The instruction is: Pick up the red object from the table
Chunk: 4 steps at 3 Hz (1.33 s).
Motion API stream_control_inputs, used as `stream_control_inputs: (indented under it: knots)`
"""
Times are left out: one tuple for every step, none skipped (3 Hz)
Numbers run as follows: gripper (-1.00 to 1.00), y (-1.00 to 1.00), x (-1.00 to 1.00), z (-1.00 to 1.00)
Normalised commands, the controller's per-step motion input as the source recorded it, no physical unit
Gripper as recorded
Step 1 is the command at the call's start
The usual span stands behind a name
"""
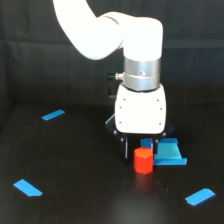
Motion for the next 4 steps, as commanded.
stream_control_inputs:
  knots:
    - [-0.97,0.12,-0.10,-0.18]
    - [-0.83,0.13,0.01,-0.14]
    - [-0.89,0.07,0.08,-0.01]
    - [-0.78,0.19,0.08,0.24]
